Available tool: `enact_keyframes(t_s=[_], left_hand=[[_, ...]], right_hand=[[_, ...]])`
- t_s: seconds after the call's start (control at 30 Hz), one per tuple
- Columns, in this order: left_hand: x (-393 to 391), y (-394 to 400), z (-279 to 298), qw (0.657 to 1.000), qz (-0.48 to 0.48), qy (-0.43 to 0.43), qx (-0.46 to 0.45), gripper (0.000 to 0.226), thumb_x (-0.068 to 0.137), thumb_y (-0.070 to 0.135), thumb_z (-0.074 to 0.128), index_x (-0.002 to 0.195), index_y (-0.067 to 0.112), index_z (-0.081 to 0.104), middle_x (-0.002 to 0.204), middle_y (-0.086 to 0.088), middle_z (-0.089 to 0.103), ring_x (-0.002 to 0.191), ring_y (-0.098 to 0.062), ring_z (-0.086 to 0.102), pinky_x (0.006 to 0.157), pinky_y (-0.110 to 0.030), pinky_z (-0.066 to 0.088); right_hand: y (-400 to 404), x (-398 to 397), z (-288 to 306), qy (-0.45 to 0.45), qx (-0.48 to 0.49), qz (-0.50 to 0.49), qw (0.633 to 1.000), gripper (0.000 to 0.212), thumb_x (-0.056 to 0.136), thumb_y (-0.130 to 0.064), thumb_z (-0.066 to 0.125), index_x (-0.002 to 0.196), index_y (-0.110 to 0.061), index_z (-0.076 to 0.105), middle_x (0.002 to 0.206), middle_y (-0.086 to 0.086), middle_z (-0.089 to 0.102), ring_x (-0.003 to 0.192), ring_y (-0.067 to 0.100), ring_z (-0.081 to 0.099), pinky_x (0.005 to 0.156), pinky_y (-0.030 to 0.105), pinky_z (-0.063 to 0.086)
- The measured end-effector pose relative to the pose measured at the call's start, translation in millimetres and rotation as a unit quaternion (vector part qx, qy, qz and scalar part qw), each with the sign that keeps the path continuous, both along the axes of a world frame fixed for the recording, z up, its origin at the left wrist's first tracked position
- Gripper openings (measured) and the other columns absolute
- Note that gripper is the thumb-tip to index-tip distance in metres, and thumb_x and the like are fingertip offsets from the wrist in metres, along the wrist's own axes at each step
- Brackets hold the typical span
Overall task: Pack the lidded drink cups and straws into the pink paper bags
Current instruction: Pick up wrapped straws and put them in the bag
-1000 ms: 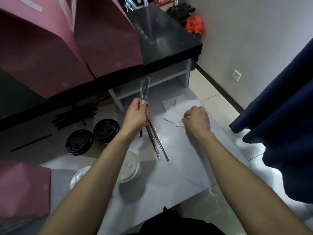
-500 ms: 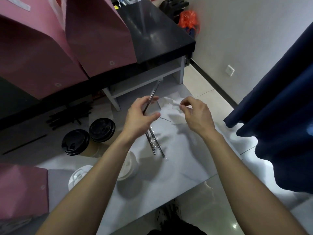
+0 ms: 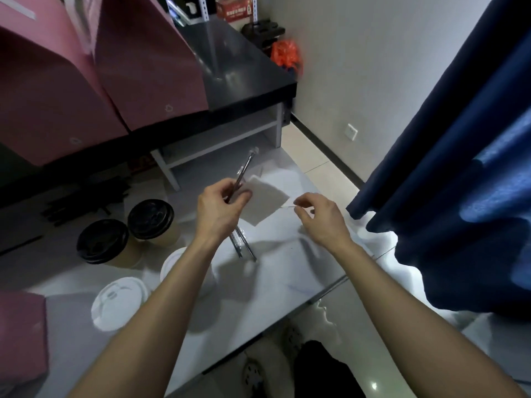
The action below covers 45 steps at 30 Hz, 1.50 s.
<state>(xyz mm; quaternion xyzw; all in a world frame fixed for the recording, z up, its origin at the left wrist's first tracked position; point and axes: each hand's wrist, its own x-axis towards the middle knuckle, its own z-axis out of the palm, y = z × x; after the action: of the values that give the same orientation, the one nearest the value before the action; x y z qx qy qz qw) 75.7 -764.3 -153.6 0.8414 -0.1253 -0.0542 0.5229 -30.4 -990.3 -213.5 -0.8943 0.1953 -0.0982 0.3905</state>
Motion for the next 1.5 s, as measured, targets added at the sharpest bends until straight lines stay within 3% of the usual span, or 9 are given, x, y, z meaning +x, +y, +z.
enact_keyframes(t_s=[0.2, 0.43, 0.73, 0.87, 1.0, 1.17, 1.3, 1.4, 1.5], left_hand=[[4.4, 16.0, 4.5, 0.998, 0.062, -0.012, -0.022, 0.005, 0.096, 0.024, 0.082, 0.096, 0.022, 0.078, 0.091, 0.002, 0.079, 0.084, -0.009, 0.069, 0.077, -0.031, 0.054], [-10.8, 10.8, 5.5, 0.991, 0.131, -0.029, -0.013, 0.007, 0.097, 0.025, 0.082, 0.096, 0.021, 0.076, 0.087, 0.008, 0.075, 0.08, -0.005, 0.064, 0.075, -0.024, 0.05], [-42.0, 3.2, -6.1, 0.986, 0.162, -0.034, -0.036, 0.007, 0.097, 0.022, 0.082, 0.096, 0.025, 0.076, 0.088, 0.016, 0.075, 0.081, -0.002, 0.065, 0.079, -0.022, 0.051], [-39.8, -7.0, 5.6, 0.989, 0.142, -0.011, -0.049, 0.009, 0.098, 0.017, 0.083, 0.1, 0.024, 0.079, 0.095, 0.006, 0.081, 0.086, -0.006, 0.07, 0.081, -0.023, 0.055], [-31.9, -30.3, 19.9, 0.989, 0.117, 0.022, -0.091, 0.006, 0.098, 0.022, 0.083, 0.102, 0.022, 0.079, 0.077, 0.016, 0.071, 0.058, 0.003, 0.057, 0.055, -0.01, 0.043], [-34.6, -61.6, 24.8, 0.938, 0.123, 0.151, -0.287, 0.013, 0.105, 0.011, 0.071, 0.095, 0.017, 0.065, 0.066, 0.007, 0.034, 0.045, -0.004, 0.023, 0.039, -0.018, 0.018], [-33.1, -64.3, 31.7, 0.895, 0.202, 0.198, -0.344, 0.023, 0.106, 0.012, 0.07, 0.09, 0.02, 0.056, 0.067, 0.008, 0.04, 0.043, -0.003, 0.024, 0.037, -0.019, 0.017], [-34.1, -53.8, 31.0, 0.891, 0.234, 0.191, -0.34, 0.017, 0.105, 0.014, 0.071, 0.094, 0.018, 0.061, 0.068, 0.007, 0.048, 0.043, -0.003, 0.027, 0.036, -0.019, 0.022], [-40.2, -41.1, 30.8, 0.909, 0.262, 0.162, -0.281, 0.016, 0.106, 0.03, 0.072, 0.109, 0.016, 0.065, 0.073, 0.007, 0.061, 0.042, -0.003, 0.04, 0.037, -0.019, 0.029]], right_hand=[[-20.1, 52.9, -32.4, 0.078, -0.108, 0.076, 0.988, 0.031, 0.101, -0.026, 0.069, 0.132, -0.018, 0.072, 0.138, -0.001, 0.064, 0.122, 0.022, 0.059, 0.101, 0.034, 0.048], [-29.5, 76.2, -50.9, 0.066, -0.216, 0.16, 0.961, 0.021, 0.101, -0.032, 0.068, 0.11, -0.023, 0.084, 0.115, 0.0, 0.07, 0.109, 0.026, 0.057, 0.094, 0.041, 0.042], [-50.1, 76.0, -32.2, 0.068, -0.064, 0.168, 0.981, 0.02, 0.102, -0.028, 0.066, 0.102, -0.023, 0.085, 0.105, 0.003, 0.075, 0.11, 0.03, 0.06, 0.099, 0.048, 0.048], [-60.4, 74.9, -10.0, -0.012, 0.062, 0.105, 0.992, 0.019, 0.106, -0.027, 0.061, 0.1, -0.017, 0.076, 0.095, 0.0, 0.073, 0.093, 0.025, 0.066, 0.077, 0.034, 0.045], [-69.1, 75.8, 23.8, -0.079, 0.12, 0.095, 0.985, 0.018, 0.109, -0.029, 0.057, 0.092, -0.027, 0.064, 0.082, -0.01, 0.067, 0.077, 0.007, 0.061, 0.065, 0.027, 0.039], [-60.7, 76.2, 59.4, -0.132, 0.304, 0.103, 0.938, 0.017, 0.111, -0.021, 0.057, 0.116, -0.024, 0.073, 0.105, -0.01, 0.076, 0.087, -0.008, 0.067, 0.076, 0.01, 0.049], [-34.6, 72.4, 75.4, -0.123, 0.389, 0.111, 0.906, 0.021, 0.111, -0.028, 0.058, 0.115, -0.025, 0.078, 0.102, -0.012, 0.077, 0.09, 0.003, 0.068, 0.081, 0.033, 0.058], [-12.8, 67.2, 82.6, -0.113, 0.398, 0.187, 0.891, 0.017, 0.101, -0.043, 0.072, 0.102, -0.028, 0.079, 0.096, -0.011, 0.08, 0.085, 0.005, 0.073, 0.073, 0.031, 0.06], [7.3, 65.5, 79.1, -0.113, 0.337, 0.19, 0.915, 0.006, 0.098, -0.024, 0.077, 0.098, -0.019, 0.079, 0.091, 0.005, 0.081, 0.087, 0.026, 0.078, 0.079, 0.049, 0.064]])
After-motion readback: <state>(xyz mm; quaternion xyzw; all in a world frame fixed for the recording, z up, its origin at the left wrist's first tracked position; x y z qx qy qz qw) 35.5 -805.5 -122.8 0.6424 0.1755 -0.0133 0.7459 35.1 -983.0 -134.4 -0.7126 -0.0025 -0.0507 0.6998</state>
